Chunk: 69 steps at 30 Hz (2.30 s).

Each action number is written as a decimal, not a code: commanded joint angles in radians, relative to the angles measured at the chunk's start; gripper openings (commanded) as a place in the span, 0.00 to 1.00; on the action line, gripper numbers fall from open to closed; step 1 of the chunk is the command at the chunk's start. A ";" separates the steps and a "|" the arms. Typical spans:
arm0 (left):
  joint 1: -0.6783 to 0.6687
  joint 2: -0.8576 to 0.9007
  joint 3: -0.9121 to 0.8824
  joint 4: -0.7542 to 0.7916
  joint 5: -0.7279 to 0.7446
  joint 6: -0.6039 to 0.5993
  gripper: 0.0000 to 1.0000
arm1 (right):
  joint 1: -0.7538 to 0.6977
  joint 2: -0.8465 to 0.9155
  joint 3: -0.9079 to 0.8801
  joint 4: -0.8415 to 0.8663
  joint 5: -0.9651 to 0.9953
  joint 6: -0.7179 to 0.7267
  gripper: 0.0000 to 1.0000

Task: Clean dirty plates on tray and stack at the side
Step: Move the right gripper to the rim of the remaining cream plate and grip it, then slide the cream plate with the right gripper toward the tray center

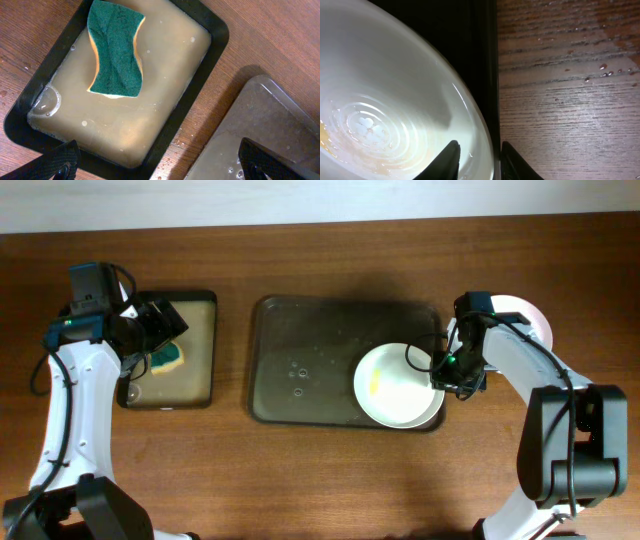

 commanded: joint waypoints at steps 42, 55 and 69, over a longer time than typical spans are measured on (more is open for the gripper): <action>0.000 0.002 0.000 0.005 0.010 0.013 0.99 | 0.045 -0.002 0.065 -0.092 0.022 0.043 0.23; 0.000 0.002 0.000 0.005 0.010 0.013 0.99 | 0.045 -0.002 0.011 -0.047 0.004 0.043 0.23; 0.000 0.002 0.000 0.004 0.010 0.013 0.99 | 0.201 -0.001 -0.017 0.126 0.029 0.212 0.23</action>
